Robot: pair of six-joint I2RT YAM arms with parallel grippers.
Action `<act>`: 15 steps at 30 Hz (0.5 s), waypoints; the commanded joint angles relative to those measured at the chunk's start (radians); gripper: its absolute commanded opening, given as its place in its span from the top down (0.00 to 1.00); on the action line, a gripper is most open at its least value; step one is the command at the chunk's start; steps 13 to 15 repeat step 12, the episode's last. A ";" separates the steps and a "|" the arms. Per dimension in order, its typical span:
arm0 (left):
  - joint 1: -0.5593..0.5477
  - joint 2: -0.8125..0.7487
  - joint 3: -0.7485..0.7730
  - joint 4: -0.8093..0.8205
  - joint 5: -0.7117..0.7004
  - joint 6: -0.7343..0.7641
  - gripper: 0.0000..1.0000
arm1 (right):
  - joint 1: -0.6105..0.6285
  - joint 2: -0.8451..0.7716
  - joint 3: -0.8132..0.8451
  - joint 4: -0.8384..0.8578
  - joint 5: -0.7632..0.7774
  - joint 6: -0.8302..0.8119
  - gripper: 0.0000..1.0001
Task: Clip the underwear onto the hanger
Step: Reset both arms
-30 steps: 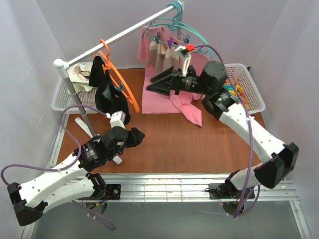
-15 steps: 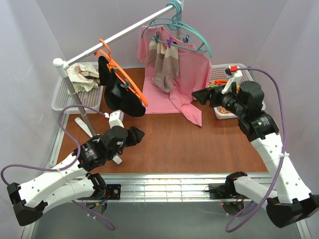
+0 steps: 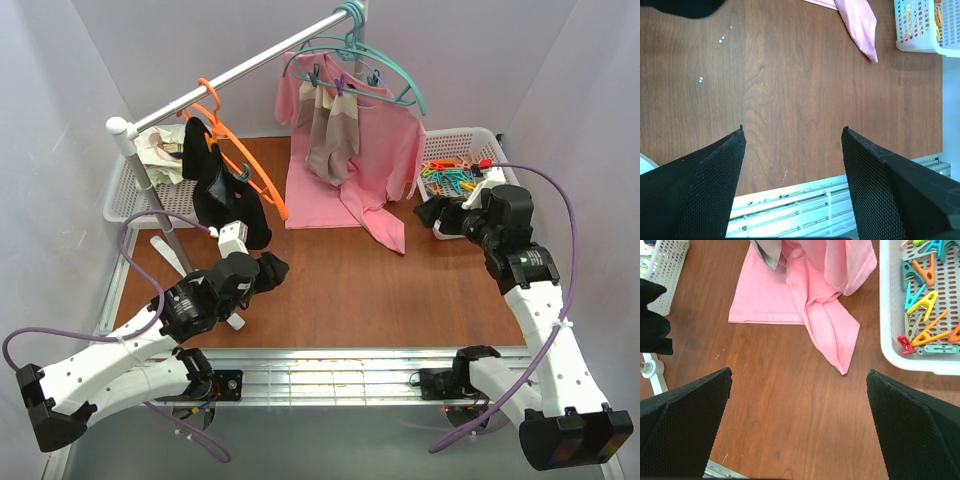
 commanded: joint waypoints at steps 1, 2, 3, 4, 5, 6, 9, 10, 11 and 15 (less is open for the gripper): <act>0.001 -0.002 0.037 -0.011 -0.052 -0.001 0.30 | -0.015 -0.031 0.012 0.016 0.024 -0.016 0.01; 0.001 -0.002 0.041 -0.013 -0.057 0.002 0.30 | -0.018 -0.032 0.015 0.015 0.035 -0.016 0.01; 0.001 -0.004 0.041 -0.013 -0.063 0.005 0.30 | -0.020 -0.037 0.017 0.009 0.041 -0.018 0.01; 0.001 -0.007 0.043 -0.016 -0.071 0.010 0.30 | -0.024 -0.040 0.020 0.007 0.046 -0.021 0.01; 0.001 -0.010 0.046 -0.021 -0.081 0.008 0.30 | -0.026 -0.041 0.027 0.005 0.052 -0.021 0.01; 0.001 -0.016 0.049 -0.036 -0.109 0.002 0.31 | -0.030 -0.044 0.030 0.002 0.055 -0.022 0.01; 0.001 -0.017 0.055 -0.041 -0.130 0.011 0.31 | -0.035 -0.049 0.033 0.001 0.064 -0.026 0.01; 0.001 -0.017 0.055 -0.048 -0.137 0.011 0.31 | -0.041 -0.049 0.033 -0.002 0.066 -0.026 0.01; 0.001 -0.017 0.055 -0.048 -0.138 0.013 0.31 | -0.043 -0.051 0.035 -0.004 0.072 -0.026 0.01; 0.001 -0.014 0.060 -0.039 -0.143 0.033 0.30 | -0.044 -0.052 0.033 -0.004 0.077 -0.027 0.01</act>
